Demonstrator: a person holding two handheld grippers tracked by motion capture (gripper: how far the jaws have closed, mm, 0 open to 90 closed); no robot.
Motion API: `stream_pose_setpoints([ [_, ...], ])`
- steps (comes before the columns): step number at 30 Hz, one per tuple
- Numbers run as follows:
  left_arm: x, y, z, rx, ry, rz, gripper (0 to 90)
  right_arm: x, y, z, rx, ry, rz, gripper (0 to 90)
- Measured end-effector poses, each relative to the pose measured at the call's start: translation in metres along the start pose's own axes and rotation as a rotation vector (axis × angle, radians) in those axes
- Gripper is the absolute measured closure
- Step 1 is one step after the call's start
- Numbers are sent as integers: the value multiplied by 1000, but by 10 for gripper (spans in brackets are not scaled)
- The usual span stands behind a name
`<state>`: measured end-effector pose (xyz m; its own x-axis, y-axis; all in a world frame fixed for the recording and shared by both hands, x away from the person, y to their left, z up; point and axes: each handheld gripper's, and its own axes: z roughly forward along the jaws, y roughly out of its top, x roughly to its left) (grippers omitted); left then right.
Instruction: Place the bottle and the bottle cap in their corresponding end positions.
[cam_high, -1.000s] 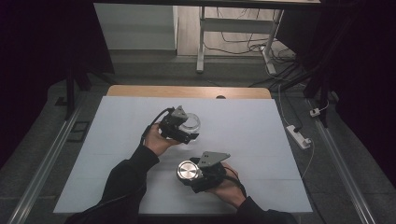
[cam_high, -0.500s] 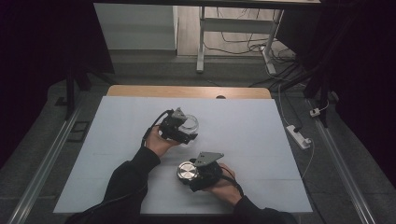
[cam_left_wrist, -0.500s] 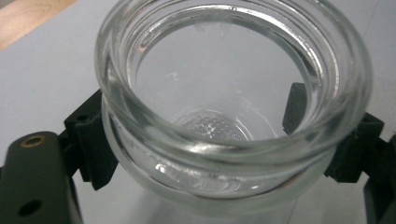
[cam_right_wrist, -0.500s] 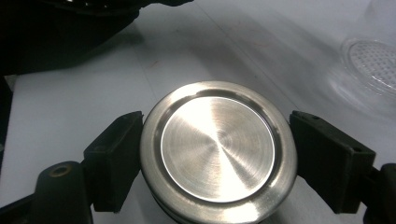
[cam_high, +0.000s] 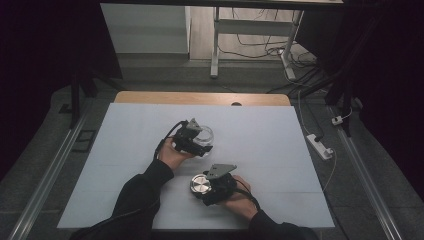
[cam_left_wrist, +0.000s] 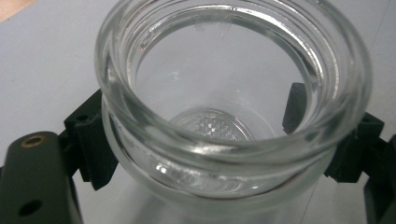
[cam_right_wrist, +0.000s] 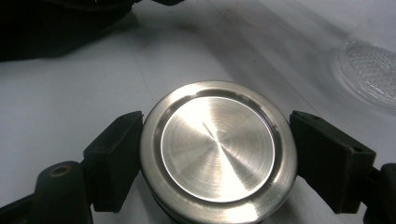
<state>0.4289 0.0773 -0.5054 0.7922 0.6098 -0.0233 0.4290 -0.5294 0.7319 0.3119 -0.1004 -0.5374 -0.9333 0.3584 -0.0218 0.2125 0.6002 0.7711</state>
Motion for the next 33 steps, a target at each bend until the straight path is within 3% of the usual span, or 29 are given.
stream_pose_setpoints([
  [17,2,-4,0,-11,-13,3,152,0,0,2,41,-3,-9,195],
  [26,0,-3,-1,3,1,-1,145,0,1,2,40,0,20,189],
  [33,1,-2,-8,-14,-31,7,81,-1,3,-1,17,6,53,162],
])
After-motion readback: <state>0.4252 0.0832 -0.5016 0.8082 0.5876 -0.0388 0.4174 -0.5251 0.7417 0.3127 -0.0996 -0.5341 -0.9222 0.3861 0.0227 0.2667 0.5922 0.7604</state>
